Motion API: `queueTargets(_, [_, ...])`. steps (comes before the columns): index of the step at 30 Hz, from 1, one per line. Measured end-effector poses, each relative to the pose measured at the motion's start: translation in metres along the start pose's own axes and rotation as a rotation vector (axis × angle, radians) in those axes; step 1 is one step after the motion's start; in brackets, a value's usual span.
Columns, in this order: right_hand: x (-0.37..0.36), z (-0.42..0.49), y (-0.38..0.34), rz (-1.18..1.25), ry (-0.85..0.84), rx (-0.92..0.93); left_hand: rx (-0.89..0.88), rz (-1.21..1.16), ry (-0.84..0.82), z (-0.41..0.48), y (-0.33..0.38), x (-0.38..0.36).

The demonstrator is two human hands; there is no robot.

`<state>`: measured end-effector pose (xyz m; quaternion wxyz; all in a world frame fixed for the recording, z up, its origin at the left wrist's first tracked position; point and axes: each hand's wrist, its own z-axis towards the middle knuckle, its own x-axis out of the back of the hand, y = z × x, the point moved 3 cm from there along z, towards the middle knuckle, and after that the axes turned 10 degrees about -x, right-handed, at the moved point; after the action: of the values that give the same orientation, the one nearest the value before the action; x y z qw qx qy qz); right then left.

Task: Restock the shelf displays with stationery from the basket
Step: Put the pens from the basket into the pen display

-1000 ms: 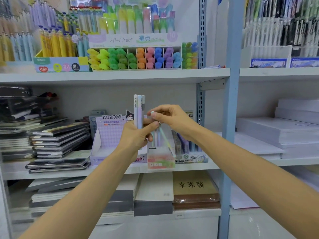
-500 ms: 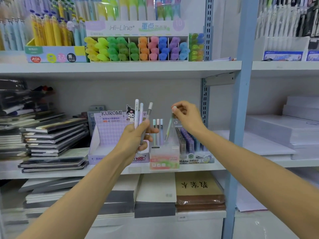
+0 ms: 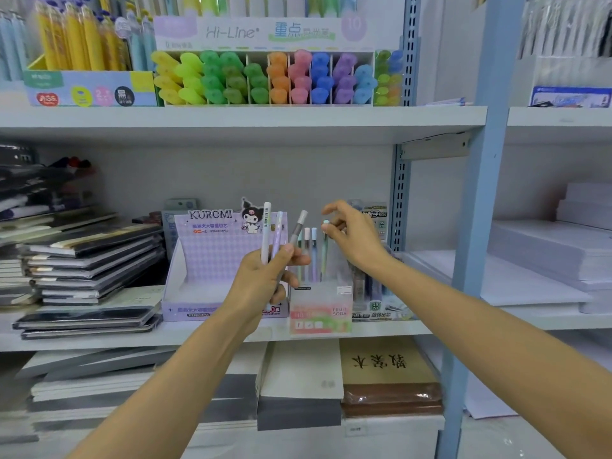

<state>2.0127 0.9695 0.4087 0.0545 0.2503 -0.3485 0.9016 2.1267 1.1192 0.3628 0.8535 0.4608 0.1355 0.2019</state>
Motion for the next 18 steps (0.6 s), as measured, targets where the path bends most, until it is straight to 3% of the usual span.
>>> queueTargets(5, [-0.011,0.008,0.009,-0.155,0.083,0.032,0.009,-0.021,-0.018,0.002,-0.002,0.001])
queueTargets(11, [-0.007,0.008,0.008,-0.27,-0.017,-0.058,0.017,-0.002,-0.034,0.001,0.002,0.001])
queueTargets(14, [0.007,-0.003,-0.012,0.046,-0.042,-0.052,0.003,0.02,-0.041,-0.001,0.007,-0.001])
queueTargets(16, [0.014,-0.012,-0.027,0.389,-0.173,-0.091,-0.008,0.019,-0.05,-0.003,0.011,-0.005])
queueTargets(18, [0.018,-0.02,-0.037,0.523,-0.283,-0.083,-0.018,0.016,-0.062,-0.005,0.016,-0.009])
